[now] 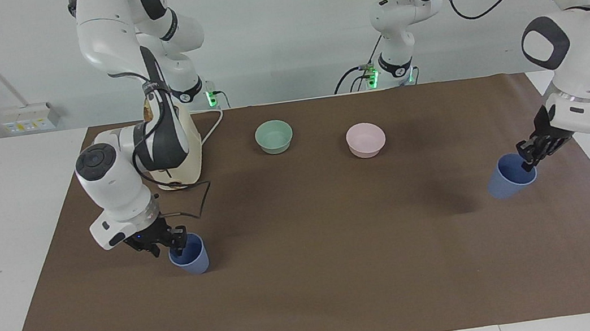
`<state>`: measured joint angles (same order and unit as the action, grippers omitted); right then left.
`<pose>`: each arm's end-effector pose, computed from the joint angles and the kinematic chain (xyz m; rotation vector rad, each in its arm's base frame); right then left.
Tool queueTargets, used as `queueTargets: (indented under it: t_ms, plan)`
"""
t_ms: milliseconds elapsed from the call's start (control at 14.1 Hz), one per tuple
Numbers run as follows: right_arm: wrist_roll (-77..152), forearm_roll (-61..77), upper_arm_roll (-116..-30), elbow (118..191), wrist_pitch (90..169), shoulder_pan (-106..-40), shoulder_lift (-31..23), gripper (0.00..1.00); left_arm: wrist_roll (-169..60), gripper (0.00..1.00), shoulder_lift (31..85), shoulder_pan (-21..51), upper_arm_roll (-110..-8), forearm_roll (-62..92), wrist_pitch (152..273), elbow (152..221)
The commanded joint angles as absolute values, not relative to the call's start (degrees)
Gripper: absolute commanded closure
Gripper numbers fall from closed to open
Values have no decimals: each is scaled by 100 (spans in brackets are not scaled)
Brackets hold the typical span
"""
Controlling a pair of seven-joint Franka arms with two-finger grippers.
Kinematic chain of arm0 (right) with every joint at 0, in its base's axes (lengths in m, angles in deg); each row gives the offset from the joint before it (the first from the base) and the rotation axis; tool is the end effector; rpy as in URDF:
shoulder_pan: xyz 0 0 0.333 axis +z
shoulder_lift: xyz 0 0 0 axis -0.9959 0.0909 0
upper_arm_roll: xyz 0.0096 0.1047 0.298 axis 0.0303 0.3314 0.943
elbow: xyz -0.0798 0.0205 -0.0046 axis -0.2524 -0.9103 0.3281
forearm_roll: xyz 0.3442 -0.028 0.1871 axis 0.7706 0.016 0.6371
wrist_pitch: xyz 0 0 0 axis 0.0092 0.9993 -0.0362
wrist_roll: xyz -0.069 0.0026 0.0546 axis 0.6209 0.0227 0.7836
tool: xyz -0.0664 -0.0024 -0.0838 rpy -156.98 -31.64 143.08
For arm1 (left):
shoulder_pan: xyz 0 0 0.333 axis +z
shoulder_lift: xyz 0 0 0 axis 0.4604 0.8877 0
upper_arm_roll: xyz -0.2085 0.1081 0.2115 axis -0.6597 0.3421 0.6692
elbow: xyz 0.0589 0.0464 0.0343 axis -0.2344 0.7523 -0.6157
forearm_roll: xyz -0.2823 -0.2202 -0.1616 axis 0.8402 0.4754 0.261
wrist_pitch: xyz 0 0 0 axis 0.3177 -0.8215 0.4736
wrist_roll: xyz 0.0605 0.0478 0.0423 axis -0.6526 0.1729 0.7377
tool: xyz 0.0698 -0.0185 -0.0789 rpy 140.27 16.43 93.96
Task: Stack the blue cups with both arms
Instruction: 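Lift the blue cup with the left gripper while the right gripper grasps another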
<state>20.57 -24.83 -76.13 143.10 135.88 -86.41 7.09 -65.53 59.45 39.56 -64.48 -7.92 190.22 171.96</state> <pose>0.6885 0.0224 0.3695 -3.1287 0.1442 -0.1445 0.6390 0.0452 0.5118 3.0501 0.2526 0.2741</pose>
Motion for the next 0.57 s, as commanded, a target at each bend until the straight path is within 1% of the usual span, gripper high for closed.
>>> queueTargets:
  t_ms: [0, 142, 496]
  plan:
    - [2107, -2636, -7564, 14398, 13648, -8672, 675, 100, -6059, 100, 5977, 3700, -6517, -665, 18768, 16809]
    - [2115, -2636, -7555, 14389, 13648, -8680, 675, 100, -5593, 100, 5977, 3367, -6597, -656, 18838, 16809]
    - [2089, -2601, -7555, 14345, 13639, -8689, 675, 100, -4397, 100, 5881, 2225, -6606, -647, 18873, 17002]
